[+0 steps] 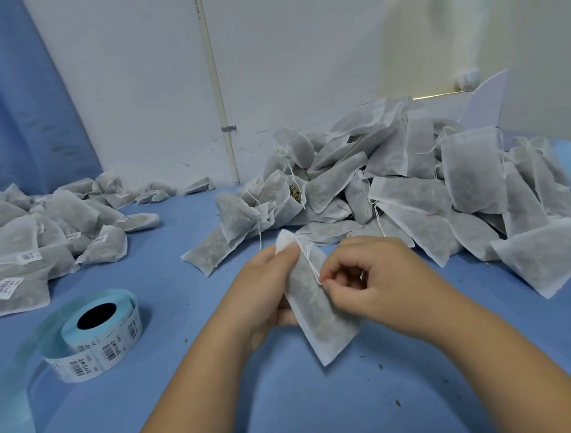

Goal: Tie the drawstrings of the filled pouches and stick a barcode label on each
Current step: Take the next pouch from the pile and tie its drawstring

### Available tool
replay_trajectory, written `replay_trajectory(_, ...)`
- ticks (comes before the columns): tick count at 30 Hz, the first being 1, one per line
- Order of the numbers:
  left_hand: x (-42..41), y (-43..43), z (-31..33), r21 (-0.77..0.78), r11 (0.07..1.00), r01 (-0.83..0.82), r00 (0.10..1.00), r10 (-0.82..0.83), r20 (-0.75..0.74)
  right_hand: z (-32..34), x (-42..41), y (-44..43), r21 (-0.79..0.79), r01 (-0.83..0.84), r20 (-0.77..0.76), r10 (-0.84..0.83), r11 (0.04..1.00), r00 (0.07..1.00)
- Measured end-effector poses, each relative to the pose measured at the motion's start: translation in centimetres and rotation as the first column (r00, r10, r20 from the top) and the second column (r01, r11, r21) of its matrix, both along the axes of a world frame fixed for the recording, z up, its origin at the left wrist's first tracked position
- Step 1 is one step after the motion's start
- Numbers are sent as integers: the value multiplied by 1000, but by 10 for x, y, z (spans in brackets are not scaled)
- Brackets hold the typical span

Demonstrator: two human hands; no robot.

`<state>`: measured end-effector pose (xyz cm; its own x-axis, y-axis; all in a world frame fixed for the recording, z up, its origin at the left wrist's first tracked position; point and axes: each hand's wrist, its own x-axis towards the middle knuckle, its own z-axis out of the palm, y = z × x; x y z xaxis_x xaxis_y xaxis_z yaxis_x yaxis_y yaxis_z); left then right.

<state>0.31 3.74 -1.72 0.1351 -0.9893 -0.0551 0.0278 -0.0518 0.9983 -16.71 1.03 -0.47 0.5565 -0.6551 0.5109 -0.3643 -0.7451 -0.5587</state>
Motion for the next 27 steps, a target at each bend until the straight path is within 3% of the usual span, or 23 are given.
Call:
replay_trajectory(6, -2, -4, -3, -2, 999, -35, 996, 35, -87, -5, 0, -4, 10, 47, -29, -47, 999, 998)
replay_trajectory(11, -5, -5, -2, 20, 997, 77, 962, -69, -263, -8, -1, -12, 77, 100, 13, -102, 992, 995)
replay_trajectory(15, -10, -4, -2, -71, 990, 122, 964, -135, -230, -5, -4, -13, 132, 56, 89, -68, 990, 994)
replay_trajectory(21, -4, 4, 1, -68, 998, 18, 968, -34, -248, 0, -1, -7, 256, -91, 273, 19, 962, 962)
replay_trajectory(24, 7, 16, 8, -47, 995, -88, 970, 75, -229, -4, 3, -3, 221, -80, 361, -5, 972, 933)
replay_trajectory(27, 29, 34, 22, -68, 978, -195, 954, 173, -243, -15, 10, -1, 143, 8, 281, -49, 990, 958)
